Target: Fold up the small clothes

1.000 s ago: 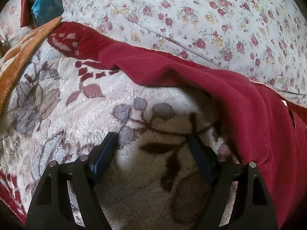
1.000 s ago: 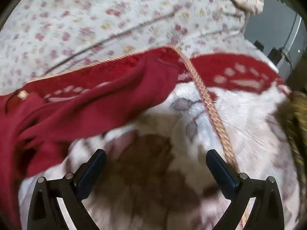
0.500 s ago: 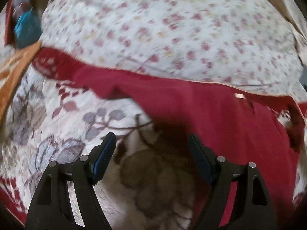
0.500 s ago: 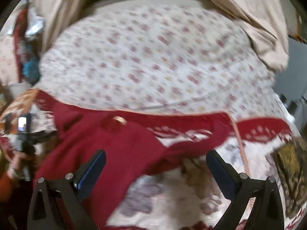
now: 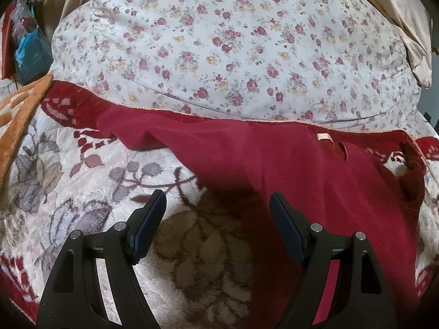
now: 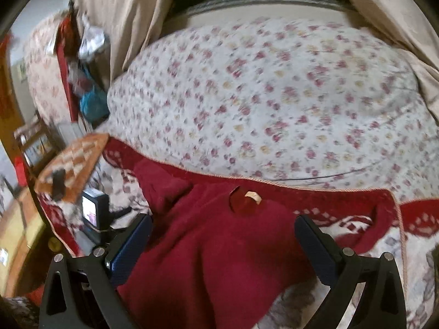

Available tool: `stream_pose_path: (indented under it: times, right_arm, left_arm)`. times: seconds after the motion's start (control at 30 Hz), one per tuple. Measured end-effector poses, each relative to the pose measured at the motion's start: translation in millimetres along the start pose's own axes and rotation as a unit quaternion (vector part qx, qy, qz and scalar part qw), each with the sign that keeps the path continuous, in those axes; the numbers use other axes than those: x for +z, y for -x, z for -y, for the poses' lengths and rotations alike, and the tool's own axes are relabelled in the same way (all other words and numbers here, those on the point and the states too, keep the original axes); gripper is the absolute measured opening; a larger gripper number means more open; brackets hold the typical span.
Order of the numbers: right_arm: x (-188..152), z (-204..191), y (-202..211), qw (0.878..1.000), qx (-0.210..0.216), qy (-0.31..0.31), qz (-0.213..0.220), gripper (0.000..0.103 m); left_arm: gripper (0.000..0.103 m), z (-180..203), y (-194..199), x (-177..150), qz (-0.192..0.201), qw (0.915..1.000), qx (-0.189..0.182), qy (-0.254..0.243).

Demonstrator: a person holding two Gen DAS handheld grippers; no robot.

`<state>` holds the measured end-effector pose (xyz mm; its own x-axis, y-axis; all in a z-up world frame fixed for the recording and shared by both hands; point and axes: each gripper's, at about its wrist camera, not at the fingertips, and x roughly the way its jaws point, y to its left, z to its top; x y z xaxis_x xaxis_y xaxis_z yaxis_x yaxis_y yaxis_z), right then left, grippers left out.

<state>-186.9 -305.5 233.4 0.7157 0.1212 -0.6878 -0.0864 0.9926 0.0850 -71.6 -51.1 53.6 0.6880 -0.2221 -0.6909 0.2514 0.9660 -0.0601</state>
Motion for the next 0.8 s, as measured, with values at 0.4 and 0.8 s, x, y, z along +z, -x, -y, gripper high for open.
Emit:
stream_pose_path:
  times: [0.4, 0.8]
  right_arm:
    - [-26.3, -35.7, -148.6, 0.998, -0.029, 0.020, -0.058, 0.103]
    - [-41.8, -48.0, -201.1, 0.997, -0.029, 0.002, -0.074, 0.103]
  left_arm:
    - [0.078, -9.8, -12.2, 10.2, -0.014, 0.9996, 0.019, 0.016]
    - [0.078, -22.4, -33.4, 13.6, -0.021, 0.9988, 0.038, 0.022]
